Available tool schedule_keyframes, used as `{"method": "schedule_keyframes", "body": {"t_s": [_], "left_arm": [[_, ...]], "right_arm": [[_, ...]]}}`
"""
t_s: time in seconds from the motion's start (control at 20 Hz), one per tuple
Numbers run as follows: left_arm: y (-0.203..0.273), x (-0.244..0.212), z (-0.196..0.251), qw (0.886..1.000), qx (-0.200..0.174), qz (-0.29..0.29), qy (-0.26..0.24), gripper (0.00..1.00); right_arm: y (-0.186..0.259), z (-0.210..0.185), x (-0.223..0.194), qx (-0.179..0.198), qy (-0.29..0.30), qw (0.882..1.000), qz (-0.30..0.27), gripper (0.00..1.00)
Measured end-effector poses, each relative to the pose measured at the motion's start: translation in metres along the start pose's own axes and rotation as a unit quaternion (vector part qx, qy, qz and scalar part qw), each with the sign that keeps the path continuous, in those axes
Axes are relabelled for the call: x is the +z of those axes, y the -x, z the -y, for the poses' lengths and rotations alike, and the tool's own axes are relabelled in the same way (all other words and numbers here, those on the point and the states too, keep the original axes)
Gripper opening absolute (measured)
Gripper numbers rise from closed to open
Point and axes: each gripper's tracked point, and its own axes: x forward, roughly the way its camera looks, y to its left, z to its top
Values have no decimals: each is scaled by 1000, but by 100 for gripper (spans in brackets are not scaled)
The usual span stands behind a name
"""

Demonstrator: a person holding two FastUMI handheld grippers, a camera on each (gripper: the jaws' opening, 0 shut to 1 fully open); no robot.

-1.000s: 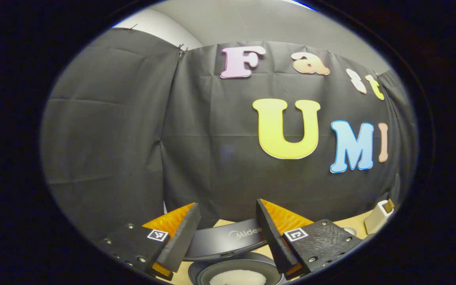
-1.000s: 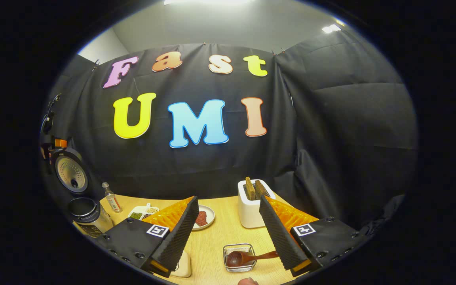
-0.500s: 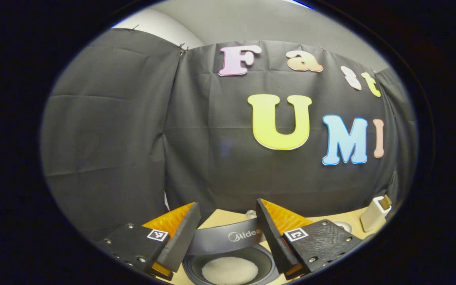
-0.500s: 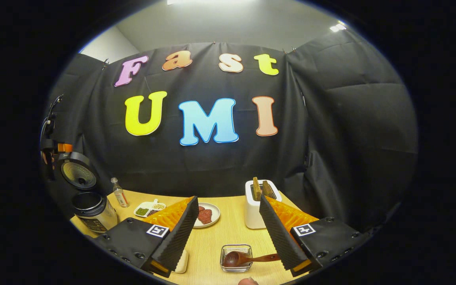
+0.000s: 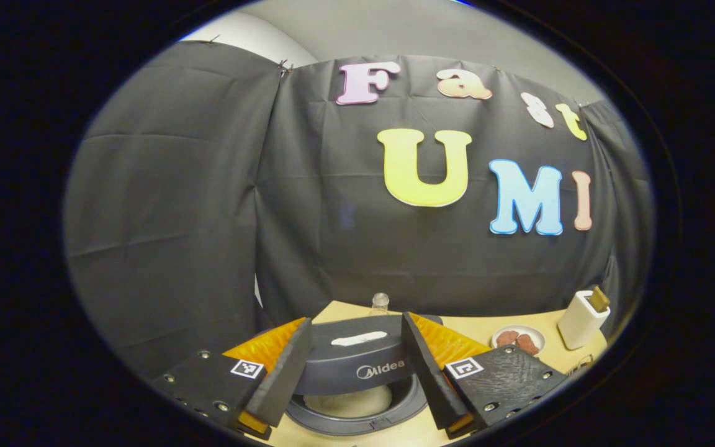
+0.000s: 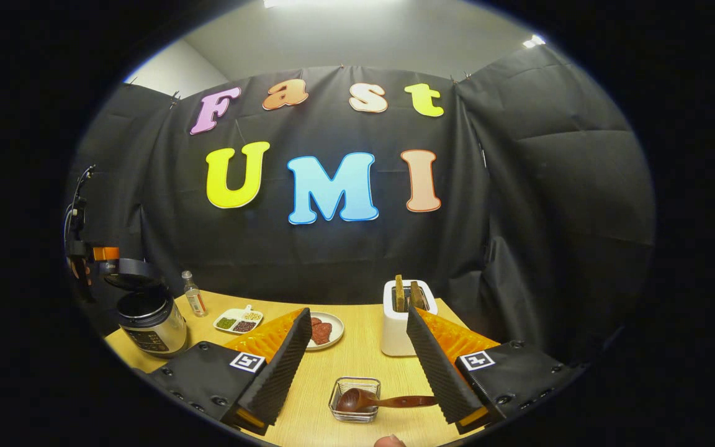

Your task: Close the left gripper, press the button to open the rice cooker; take a wooden spoon from the chopstick holder with the right hand, scoop a spoonful of rice and pour it into the rice cooker, then put the wooden spoon back into the chopstick holder.

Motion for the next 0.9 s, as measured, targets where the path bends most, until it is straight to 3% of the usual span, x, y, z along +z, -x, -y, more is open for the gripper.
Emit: {"method": "schedule_keyframes", "body": {"t_s": [0.9], "left_arm": [[25, -126, 18, 998, 10, -49, -39, 92]], "right_arm": [[2, -5, 1, 37, 16, 999, -4, 98]]}}
